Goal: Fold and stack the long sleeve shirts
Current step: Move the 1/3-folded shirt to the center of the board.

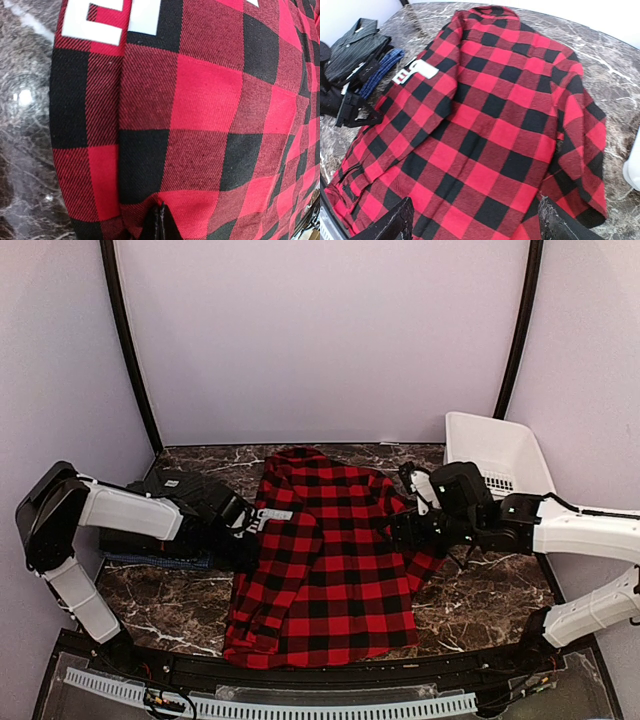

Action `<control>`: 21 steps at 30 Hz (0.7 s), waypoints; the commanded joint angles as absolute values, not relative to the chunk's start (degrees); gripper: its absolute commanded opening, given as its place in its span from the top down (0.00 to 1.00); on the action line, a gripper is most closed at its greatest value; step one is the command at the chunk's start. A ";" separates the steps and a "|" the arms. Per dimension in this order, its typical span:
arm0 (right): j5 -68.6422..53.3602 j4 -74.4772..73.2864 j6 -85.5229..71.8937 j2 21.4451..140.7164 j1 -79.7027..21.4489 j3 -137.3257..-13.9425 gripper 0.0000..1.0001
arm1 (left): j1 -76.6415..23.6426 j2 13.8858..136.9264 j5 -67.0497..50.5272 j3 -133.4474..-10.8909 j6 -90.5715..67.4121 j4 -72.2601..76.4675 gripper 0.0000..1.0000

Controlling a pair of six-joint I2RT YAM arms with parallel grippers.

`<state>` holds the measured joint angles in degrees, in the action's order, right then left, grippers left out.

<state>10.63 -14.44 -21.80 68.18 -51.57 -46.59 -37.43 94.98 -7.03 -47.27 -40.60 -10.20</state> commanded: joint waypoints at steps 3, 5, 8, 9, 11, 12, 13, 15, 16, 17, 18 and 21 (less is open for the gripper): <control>16.69 -18.07 -24.41 67.55 -48.78 -46.58 0.17 | -36.35 94.91 -4.46 -47.62 -37.56 -22.86 0.98; 16.76 -19.57 -25.32 67.80 -46.94 -46.23 0.17 | -36.05 94.85 -4.14 -48.90 -36.82 -23.37 0.98; 16.57 -21.18 -26.64 67.90 -43.96 -44.53 0.17 | -35.83 95.16 -5.31 -50.80 -35.49 -23.65 0.97; 16.68 -21.53 -27.08 67.72 -42.75 -43.66 0.17 | -35.85 95.17 -5.81 -51.94 -34.97 -23.80 0.96; 16.51 -21.70 -28.01 67.08 -41.13 -41.59 0.17 | -35.86 95.01 -6.48 -53.90 -34.22 -24.31 0.96; 16.34 -21.58 -28.53 66.54 -40.34 -40.43 0.17 | -35.86 94.59 -6.85 -55.16 -34.03 -24.37 0.95; 16.04 -21.35 -29.13 66.04 -39.72 -39.30 0.17 | -35.86 94.32 -7.69 -55.70 -33.67 -24.24 0.95; 15.51 -20.15 -30.34 64.87 -38.60 -36.96 0.17 | -35.93 93.28 -9.54 -57.32 -33.14 -23.81 0.93; 14.86 -19.08 -30.67 64.19 -38.12 -35.71 0.17 | -35.94 92.80 -10.22 -58.45 -33.00 -23.40 0.93; 14.37 -17.81 -30.83 63.55 -37.69 -34.48 0.17 | -35.99 92.58 -11.54 -58.98 -32.71 -23.26 0.93; 14.25 -16.49 -31.35 62.94 -37.52 -33.37 0.17 | -36.09 92.32 -12.01 -59.96 -32.61 -23.08 0.93; 14.42 -12.44 -32.36 61.86 -37.03 -30.29 0.17 | -36.53 92.06 -13.14 -61.95 -32.13 -23.04 0.92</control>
<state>14.83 -19.14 -29.76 63.83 -37.74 -33.23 -36.21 94.78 -10.04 -58.87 -33.98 -21.63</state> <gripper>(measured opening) 0.830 0.077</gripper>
